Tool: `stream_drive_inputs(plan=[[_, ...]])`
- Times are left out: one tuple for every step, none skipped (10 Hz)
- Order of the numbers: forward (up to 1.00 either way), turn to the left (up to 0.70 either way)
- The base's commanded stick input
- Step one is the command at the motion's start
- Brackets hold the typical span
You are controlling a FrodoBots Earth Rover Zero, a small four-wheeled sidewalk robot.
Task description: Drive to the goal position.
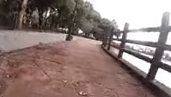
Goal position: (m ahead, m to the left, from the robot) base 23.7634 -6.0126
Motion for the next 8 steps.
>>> stream_drive_inputs(plan=[[0.50, 0.00], [0.50, 0.00], [0.50, 0.00], [0.50, 0.00], [0.50, 0.00], [0.50, 0.00], [0.50, 0.00], [0.50, 0.00]])
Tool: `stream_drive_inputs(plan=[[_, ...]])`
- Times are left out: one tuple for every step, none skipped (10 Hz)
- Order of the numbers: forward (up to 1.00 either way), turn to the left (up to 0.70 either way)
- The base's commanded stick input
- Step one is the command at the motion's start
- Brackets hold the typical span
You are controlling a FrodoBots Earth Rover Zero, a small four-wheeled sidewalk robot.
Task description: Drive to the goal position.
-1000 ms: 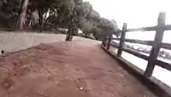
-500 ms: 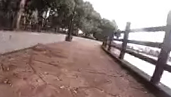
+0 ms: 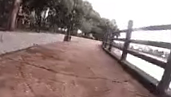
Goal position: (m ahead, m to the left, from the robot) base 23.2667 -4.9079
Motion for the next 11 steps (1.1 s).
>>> stream_drive_inputs(plan=[[0.50, 0.00], [0.50, 0.00], [0.50, 0.00], [0.50, 0.00], [0.50, 0.00], [0.50, 0.00], [0.50, 0.00], [0.50, 0.00], [0.50, 0.00], [0.50, 0.00], [0.50, 0.00]])
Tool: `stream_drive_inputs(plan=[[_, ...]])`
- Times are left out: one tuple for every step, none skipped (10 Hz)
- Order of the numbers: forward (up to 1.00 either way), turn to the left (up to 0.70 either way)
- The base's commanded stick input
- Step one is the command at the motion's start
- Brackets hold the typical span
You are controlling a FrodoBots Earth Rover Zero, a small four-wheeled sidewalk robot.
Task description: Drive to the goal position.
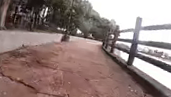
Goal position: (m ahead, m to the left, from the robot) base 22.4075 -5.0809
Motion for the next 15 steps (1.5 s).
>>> stream_drive_inputs(plan=[[0.50, 0.00], [0.50, 0.00], [0.50, 0.00], [0.50, 0.00], [0.50, 0.00], [0.50, 0.00], [0.50, 0.00], [0.50, 0.00], [0.50, 0.00], [0.50, 0.00], [0.50, 0.00], [0.50, 0.00], [0.50, 0.00], [0.50, 0.00], [0.50, 0.00]])
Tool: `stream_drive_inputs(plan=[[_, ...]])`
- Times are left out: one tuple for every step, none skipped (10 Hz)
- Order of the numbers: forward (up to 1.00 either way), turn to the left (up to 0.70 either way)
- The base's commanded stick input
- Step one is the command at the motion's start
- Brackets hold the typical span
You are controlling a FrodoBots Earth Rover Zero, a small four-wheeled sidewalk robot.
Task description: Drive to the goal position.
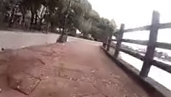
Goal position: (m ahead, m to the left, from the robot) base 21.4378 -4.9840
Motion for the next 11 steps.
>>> stream_drive_inputs(plan=[[0.50, 0.00], [0.50, 0.00], [0.50, 0.00], [0.50, 0.00], [0.50, 0.00], [0.50, 0.00], [0.50, 0.00], [0.50, 0.00], [0.50, 0.00], [0.50, 0.00], [0.50, 0.00]])
